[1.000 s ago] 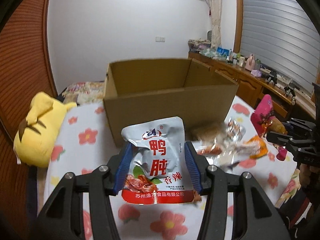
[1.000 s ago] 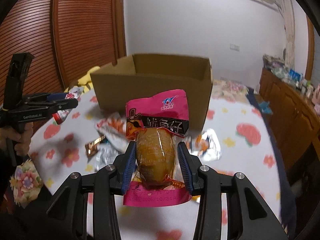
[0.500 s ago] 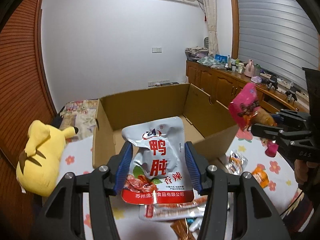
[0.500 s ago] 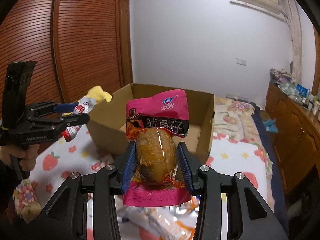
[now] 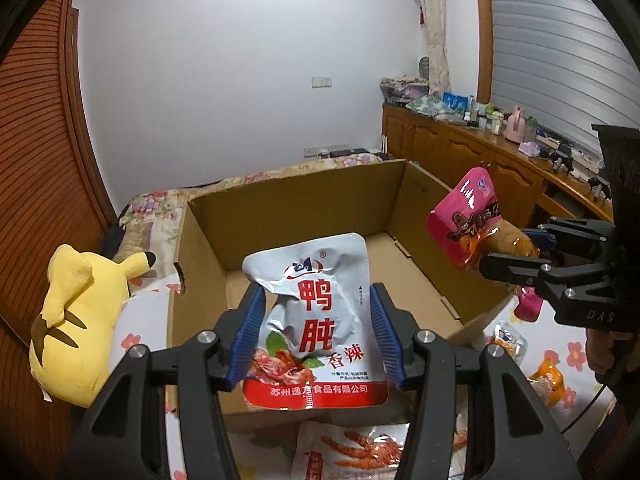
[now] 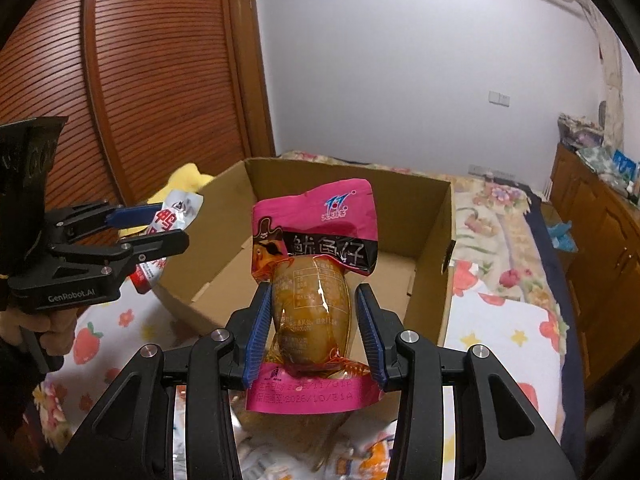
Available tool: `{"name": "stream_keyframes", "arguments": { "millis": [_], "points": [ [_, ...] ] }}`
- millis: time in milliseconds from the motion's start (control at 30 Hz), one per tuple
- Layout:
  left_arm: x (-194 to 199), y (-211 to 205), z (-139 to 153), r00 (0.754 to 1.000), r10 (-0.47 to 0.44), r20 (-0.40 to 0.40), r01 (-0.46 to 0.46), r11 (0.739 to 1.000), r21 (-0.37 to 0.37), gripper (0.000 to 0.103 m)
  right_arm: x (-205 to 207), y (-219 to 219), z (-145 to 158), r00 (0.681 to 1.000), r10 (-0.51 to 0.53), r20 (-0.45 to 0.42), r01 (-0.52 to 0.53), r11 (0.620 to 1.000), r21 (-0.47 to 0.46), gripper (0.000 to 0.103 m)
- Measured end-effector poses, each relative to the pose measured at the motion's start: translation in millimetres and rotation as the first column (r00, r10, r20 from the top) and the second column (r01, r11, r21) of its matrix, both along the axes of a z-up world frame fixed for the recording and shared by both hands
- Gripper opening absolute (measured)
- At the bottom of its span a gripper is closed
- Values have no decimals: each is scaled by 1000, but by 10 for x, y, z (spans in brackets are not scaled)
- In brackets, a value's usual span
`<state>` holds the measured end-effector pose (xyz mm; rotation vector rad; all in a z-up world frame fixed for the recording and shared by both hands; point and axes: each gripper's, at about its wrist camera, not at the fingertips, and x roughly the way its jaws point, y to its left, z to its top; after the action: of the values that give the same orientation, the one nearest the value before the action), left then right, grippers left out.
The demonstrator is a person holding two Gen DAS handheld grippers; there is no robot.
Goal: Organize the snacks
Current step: 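Carry both snacks over the cardboard box and open both tools to drop them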
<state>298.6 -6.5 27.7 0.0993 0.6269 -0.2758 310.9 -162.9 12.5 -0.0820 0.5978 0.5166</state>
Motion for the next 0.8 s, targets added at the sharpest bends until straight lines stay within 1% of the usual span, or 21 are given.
{"name": "stream_keyframes", "arguments": {
  "millis": [100, 167, 367, 433, 600, 800],
  "points": [
    [104, -38, -61, 1000, 6, -17, -6, 1000, 11, 52, 106, 17, -48, 1000, -5, -20, 5, 1000, -9, 42],
    [154, -45, -85, 1000, 9, -25, -9, 1000, 11, 53, 146, 11, -59, 1000, 3, -30, -3, 1000, 3, 42],
    [247, -89, -114, 1000, 9, -29, -9, 1000, 17, 53, 181, 58, -28, 999, 24, -22, -24, 1000, 4, 42],
    [266, -116, -121, 999, 9, -31, -8, 1000, 19, 53, 223, 40, -31, 999, 25, -35, -25, 999, 21, 42],
    [278, -143, -133, 999, 1, -36, 0, 1000, 22, 55, 301, 21, -63, 999, -4, -44, 4, 1000, 0, 43],
    [268, -108, -142, 1000, -2, -31, 3, 1000, 28, 58, 345, 27, -108, 997, -21, -68, 22, 1000, 6, 43]
  ]
}}
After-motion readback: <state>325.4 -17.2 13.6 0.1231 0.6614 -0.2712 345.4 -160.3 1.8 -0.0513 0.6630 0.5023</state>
